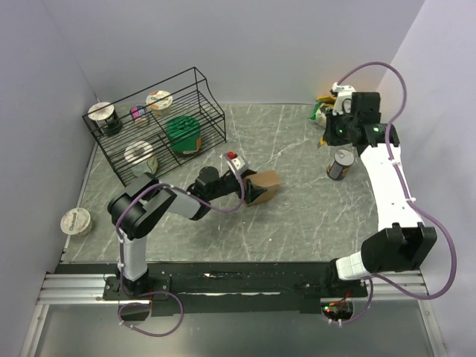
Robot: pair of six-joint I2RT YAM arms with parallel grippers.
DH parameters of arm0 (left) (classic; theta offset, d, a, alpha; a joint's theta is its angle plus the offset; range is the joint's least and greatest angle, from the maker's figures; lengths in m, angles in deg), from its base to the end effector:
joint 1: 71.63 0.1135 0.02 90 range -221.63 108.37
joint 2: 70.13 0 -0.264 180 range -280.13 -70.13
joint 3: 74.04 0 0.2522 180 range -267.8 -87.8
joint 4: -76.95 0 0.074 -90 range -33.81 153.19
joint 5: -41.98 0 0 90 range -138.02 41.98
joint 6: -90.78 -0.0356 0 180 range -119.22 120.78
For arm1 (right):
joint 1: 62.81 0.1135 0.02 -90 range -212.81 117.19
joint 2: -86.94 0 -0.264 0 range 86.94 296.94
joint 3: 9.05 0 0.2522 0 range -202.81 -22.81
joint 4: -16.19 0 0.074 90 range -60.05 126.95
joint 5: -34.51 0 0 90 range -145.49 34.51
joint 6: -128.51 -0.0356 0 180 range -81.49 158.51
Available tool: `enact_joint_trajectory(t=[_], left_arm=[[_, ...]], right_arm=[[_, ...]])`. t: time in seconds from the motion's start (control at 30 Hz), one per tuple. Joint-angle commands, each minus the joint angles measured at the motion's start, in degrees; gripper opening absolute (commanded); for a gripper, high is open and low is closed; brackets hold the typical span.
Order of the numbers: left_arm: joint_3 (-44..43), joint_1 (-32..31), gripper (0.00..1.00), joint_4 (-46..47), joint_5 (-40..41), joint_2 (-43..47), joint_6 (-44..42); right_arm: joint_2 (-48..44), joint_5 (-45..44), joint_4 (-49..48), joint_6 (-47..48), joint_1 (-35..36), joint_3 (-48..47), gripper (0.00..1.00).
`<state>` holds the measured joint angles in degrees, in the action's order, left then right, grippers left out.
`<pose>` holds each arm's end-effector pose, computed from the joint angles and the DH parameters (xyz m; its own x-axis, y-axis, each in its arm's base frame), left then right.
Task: Unpack the express box
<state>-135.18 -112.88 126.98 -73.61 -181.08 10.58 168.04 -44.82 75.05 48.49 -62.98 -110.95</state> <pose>0.2780 -0.2643 0.1678 -0.1536 -0.0694 -0.9857 0.9065 0.3871 -0.1686 0.3007 0.0057 0.3967 -0.5824 -0.1686 -0.7952 -0.2475 0.9686 -0.0240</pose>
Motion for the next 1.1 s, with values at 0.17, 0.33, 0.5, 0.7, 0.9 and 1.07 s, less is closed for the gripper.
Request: enact_joint_trajectory(t=[0.17,0.33,0.5,0.7,0.9,1.07], left_arm=[[5.6,1.4,0.97,-8.5,4.7,10.3,-4.5],[1.0,1.4,0.96,-38.2,4.0,19.5,-8.7],[-2.0,2.3,0.96,-57.1,1.3,25.6,-15.2],[-11.8,4.8,0.96,-69.8,1.1,20.5,-29.2],[-20.5,4.8,0.96,-74.6,-4.1,12.9,-30.7],[-23.1,4.8,0.96,-75.1,-8.6,10.3,-27.6]], right_arm=[[4.2,-0.1,-1.2,-0.3,6.2,-5.9,0.00],[2.7,-1.4,-4.0,-3.5,9.4,-1.7,0.00],[-3.2,-7.2,-11.5,-4.0,14.0,6.1,0.00],[-9.6,-12.2,-23.6,-6.4,19.4,19.5,0.00],[-9.9,-13.9,-26.5,-9.9,24.4,21.7,0.00],[-8.9,-13.0,-28.0,-14.0,25.9,22.2,0.00]])
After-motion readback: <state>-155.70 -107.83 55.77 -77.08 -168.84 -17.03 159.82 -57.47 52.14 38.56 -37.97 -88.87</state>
